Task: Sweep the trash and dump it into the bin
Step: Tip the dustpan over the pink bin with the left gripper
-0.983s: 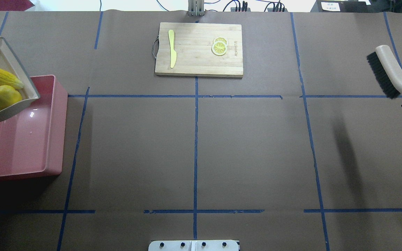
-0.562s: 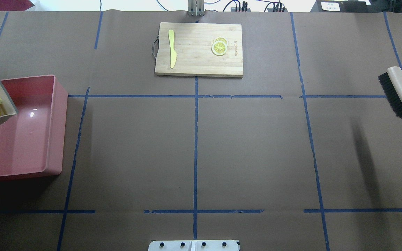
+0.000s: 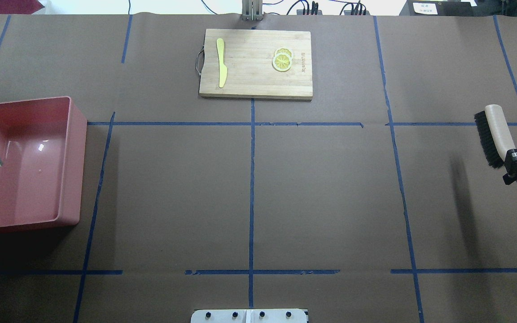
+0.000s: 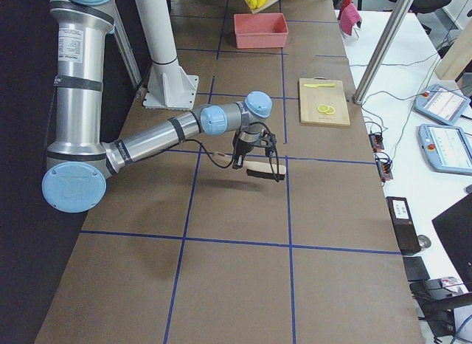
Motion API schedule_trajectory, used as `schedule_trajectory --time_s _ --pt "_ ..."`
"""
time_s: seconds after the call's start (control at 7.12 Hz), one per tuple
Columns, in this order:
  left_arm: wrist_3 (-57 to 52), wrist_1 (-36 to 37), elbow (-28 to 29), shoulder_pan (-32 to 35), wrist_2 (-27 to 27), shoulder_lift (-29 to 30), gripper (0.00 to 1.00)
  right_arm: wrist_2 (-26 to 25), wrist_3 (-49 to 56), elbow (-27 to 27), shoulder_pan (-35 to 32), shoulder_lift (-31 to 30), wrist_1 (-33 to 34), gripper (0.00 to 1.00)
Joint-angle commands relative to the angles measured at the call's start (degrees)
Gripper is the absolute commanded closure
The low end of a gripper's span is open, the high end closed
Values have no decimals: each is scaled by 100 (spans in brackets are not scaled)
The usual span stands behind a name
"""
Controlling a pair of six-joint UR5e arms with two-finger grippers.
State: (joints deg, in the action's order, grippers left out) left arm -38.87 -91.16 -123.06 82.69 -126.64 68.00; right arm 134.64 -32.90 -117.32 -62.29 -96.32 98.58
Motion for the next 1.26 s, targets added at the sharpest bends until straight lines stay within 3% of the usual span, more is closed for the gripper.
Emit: schedule_trajectory --time_s 0.0,0.42,0.56,0.84,1.12 --pt "-33 428 -173 -419 777 72 100 1 -279 156 102 -282 -488 100" --pt "-25 1790 -788 -876 1422 483 100 10 -279 166 173 -282 -480 99" --pt "-42 2456 -1033 -1026 2032 686 100 10 -279 174 173 -291 -480 99" --pt "-42 3740 -1421 -1229 2659 1151 100 19 -270 174 182 -291 -480 99" --pt "-42 4262 -1650 -1413 2880 1267 100 1 -270 201 182 -291 -489 99"
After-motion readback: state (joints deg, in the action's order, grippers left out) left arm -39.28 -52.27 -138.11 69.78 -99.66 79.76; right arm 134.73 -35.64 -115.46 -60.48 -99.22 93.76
